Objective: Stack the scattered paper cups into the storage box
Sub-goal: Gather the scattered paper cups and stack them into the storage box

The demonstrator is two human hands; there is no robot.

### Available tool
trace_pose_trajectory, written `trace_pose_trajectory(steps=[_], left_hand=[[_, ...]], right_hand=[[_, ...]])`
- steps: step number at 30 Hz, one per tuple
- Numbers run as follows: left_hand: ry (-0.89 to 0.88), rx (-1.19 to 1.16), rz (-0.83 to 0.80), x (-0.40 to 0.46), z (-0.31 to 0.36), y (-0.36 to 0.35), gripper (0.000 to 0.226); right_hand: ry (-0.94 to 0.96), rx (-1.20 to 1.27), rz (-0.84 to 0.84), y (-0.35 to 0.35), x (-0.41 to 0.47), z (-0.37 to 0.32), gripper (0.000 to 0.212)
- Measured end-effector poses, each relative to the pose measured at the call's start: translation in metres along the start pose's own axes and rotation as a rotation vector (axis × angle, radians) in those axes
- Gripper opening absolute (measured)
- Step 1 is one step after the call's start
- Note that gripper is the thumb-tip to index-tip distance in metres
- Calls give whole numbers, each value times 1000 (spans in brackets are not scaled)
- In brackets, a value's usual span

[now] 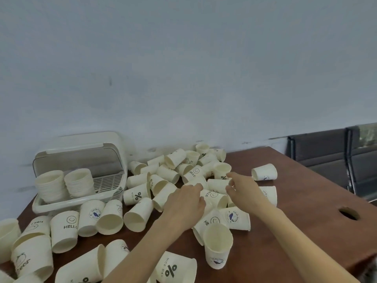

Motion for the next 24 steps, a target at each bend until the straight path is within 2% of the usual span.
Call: trace_pose_trajectory(steps=[7,12,19,24], left_hand=[[16,15,-24,12,-5,-12,29],[14,38,-12,25,-16,-13,32],[42,73,-13,37,-38,-16,29],[85,80,-38,35,-51,-21,26]], right_hand=[[-103,-48,-61,-16,53,23,42],[-131,-187,-37,-30,97,17,39],[-110,-431,-62,-55,133,15,10],[-132,-484,-27,-66,144,18,15]])
Point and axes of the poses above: each hand's wrist, its own x-axis towards the middle knuckle, its own y-axis out of the back of the hand, z = x × y, the point moved 2 cm from there along x, towards the middle knuckle, and after that the axes turned 9 degrees about -y, right-handed, at the moved point
